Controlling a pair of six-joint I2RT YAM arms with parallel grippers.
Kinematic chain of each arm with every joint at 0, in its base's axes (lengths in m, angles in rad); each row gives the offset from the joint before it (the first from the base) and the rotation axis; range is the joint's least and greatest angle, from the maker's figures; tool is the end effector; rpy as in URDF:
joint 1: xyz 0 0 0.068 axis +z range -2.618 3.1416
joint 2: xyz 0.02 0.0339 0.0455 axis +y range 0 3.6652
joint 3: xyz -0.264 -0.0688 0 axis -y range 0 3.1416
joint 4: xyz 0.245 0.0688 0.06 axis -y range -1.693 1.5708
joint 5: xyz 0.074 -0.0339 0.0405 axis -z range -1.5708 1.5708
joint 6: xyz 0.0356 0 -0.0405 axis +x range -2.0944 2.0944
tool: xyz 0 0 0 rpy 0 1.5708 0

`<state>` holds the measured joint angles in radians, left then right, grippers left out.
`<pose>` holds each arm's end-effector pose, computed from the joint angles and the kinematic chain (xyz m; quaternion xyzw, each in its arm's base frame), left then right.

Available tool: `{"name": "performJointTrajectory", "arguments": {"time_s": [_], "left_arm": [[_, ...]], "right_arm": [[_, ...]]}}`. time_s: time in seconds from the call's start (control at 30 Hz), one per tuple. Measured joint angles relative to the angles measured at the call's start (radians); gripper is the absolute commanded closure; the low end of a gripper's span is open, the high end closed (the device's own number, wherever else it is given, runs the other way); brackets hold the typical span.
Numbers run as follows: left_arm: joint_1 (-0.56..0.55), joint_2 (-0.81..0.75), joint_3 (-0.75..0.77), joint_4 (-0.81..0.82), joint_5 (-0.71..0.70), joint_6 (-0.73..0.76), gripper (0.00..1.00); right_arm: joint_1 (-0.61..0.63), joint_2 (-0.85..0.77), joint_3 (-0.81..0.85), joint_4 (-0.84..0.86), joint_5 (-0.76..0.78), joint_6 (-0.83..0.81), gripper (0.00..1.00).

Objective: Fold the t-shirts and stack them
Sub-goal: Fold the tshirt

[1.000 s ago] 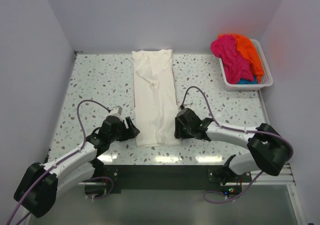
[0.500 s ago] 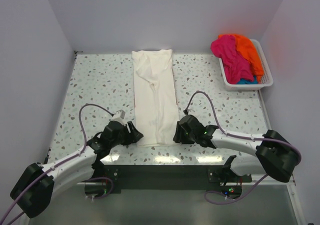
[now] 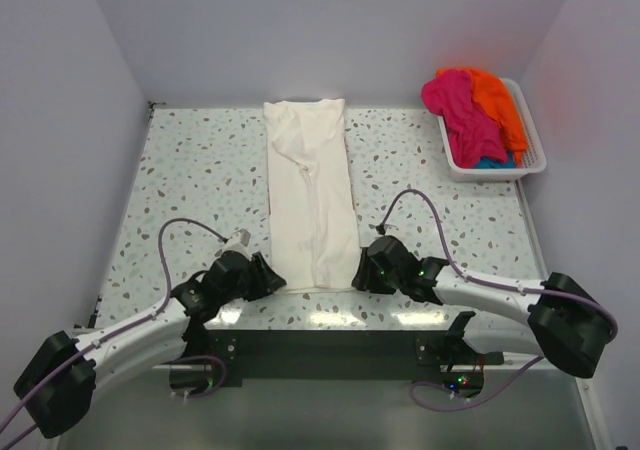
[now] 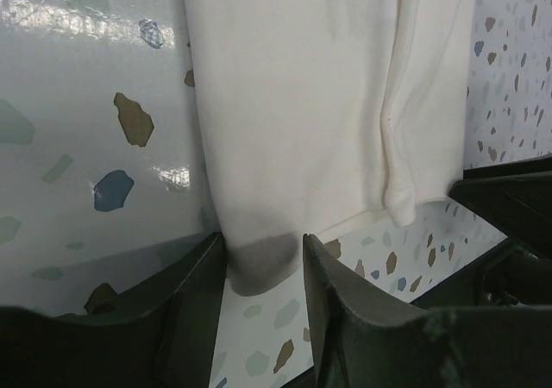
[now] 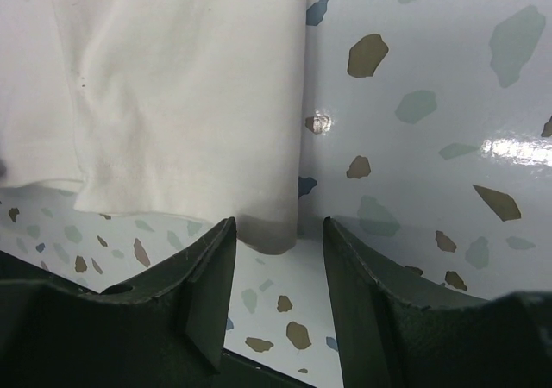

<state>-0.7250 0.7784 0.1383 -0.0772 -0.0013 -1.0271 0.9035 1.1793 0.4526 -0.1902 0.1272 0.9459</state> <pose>0.1100 -0.0974 0.1286 -0.1372 0.8999 -0.3176 0.2654 0.1327 0.1612 0.1528 0.0404 0.9445 0.2197 0.2410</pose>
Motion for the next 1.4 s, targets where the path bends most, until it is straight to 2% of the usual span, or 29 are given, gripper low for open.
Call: {"name": "performJointTrajectory", "arguments": {"time_s": [0.13,0.23,0.37,0.5,0.57,0.8,1.1,1.23,1.4], "left_arm": [[-0.011,0.030,0.010,0.000,-0.018,-0.038,0.58],[-0.014,0.064,0.022,0.003,-0.026,-0.056,0.67],[-0.017,0.093,0.028,0.001,-0.030,-0.065,0.84],[-0.018,0.109,0.039,-0.013,-0.029,-0.072,0.98],[-0.023,0.118,0.054,-0.035,-0.030,-0.071,1.00],[-0.077,0.106,0.096,-0.148,-0.031,-0.080,1.00],[-0.270,0.079,0.142,-0.302,-0.094,-0.167,1.00],[-0.278,0.109,0.213,-0.360,-0.146,-0.167,1.00],[-0.244,0.200,0.350,-0.387,-0.221,-0.128,1.00]], "right_arm": [[0.000,0.003,0.000,-0.003,0.000,0.001,0.55],[0.000,0.014,0.001,0.008,-0.005,0.000,0.60],[0.000,0.049,0.010,0.039,-0.024,-0.002,0.66],[0.000,0.065,0.013,0.043,-0.040,-0.014,0.94],[0.000,0.063,0.013,0.029,-0.041,-0.023,1.00],[0.000,-0.050,-0.029,-0.072,-0.046,-0.050,1.00],[0.013,-0.241,-0.086,-0.214,-0.093,-0.083,1.00],[0.014,-0.249,-0.002,-0.299,-0.073,-0.123,1.00],[0.013,-0.111,0.203,-0.346,0.008,-0.201,1.00]]}}
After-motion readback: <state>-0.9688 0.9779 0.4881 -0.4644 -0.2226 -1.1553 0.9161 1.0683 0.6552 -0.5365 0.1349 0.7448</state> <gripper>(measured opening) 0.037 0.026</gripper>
